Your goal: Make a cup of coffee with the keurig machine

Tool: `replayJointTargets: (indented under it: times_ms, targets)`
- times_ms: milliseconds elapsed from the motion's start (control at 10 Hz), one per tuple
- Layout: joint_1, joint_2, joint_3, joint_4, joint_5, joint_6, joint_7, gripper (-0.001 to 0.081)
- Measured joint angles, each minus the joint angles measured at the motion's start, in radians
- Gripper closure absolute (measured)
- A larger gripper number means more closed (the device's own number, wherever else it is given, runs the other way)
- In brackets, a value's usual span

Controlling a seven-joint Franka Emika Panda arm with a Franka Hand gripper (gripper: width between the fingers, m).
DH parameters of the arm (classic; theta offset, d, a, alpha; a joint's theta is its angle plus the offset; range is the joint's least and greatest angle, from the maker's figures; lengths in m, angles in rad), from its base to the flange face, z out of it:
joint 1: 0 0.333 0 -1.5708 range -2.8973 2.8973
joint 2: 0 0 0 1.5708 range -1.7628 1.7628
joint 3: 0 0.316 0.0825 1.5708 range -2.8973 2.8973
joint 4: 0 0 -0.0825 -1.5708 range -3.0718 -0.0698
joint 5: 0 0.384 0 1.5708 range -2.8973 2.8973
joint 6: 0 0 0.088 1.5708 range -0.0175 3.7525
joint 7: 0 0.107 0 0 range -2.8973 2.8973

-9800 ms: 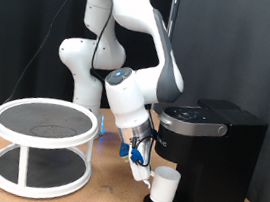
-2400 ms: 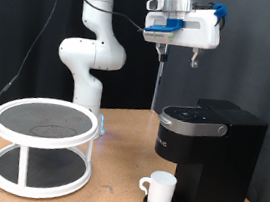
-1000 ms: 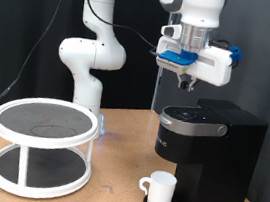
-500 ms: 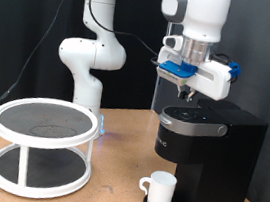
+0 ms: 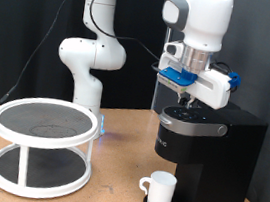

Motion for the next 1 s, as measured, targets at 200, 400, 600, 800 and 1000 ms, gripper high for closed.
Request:
replayJointTargets:
  times_ms: [200, 400, 600, 800, 1000]
  targets:
    - [0.001, 0.014, 0.001, 0.007, -0.004, -0.010, 0.008, 0.0806]
    - [0.004, 0.025, 0.001, 0.013, -0.008, -0.018, 0.010, 0.0806]
    - [0.006, 0.030, 0.005, 0.014, -0.016, -0.027, 0.017, 0.0806]
    - [0.009, 0.042, 0.006, 0.024, -0.026, -0.055, 0.047, 0.0806]
    - [0.010, 0.065, 0.006, 0.056, -0.039, -0.088, 0.081, 0.0806]
